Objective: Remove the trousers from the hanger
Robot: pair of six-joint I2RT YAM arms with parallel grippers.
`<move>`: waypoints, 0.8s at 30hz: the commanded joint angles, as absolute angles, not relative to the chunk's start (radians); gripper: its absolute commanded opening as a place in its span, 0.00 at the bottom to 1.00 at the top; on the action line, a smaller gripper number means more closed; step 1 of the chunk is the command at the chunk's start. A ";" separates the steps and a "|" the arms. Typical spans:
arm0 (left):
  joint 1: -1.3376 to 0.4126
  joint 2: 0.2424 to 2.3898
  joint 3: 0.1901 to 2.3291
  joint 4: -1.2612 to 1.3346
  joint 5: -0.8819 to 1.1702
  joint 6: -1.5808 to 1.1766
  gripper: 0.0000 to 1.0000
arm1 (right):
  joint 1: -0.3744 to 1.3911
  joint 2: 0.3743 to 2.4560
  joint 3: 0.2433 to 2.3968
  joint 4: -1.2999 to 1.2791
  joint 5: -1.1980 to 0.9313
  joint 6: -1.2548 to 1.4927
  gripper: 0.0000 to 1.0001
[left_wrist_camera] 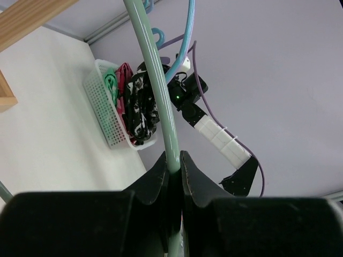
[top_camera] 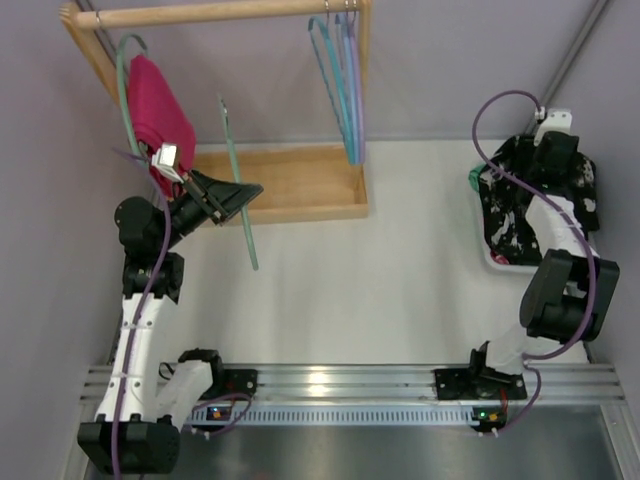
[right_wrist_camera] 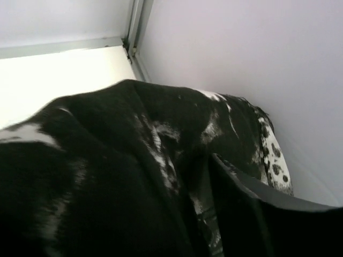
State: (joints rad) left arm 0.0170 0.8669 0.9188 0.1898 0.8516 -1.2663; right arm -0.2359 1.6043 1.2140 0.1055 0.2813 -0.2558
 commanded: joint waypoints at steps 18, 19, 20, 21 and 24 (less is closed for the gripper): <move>-0.072 1.115 1.262 0.255 0.877 -1.085 0.00 | -0.301 1.140 1.419 -0.523 -0.290 -0.144 0.99; -0.080 1.136 1.303 0.256 0.864 -1.081 0.00 | -0.302 1.125 1.433 -0.540 -0.307 -0.132 0.99; -0.101 1.170 1.324 0.255 0.855 -1.077 0.00 | -0.302 1.115 1.460 -0.567 -0.336 -0.123 0.99; -0.112 1.189 1.342 0.256 0.839 -1.075 0.00 | -0.302 1.111 1.471 -0.575 -0.345 -0.112 0.99; -0.143 1.267 1.410 0.255 0.789 -1.089 0.00 | -0.302 1.091 1.523 -0.617 -0.383 -0.071 0.99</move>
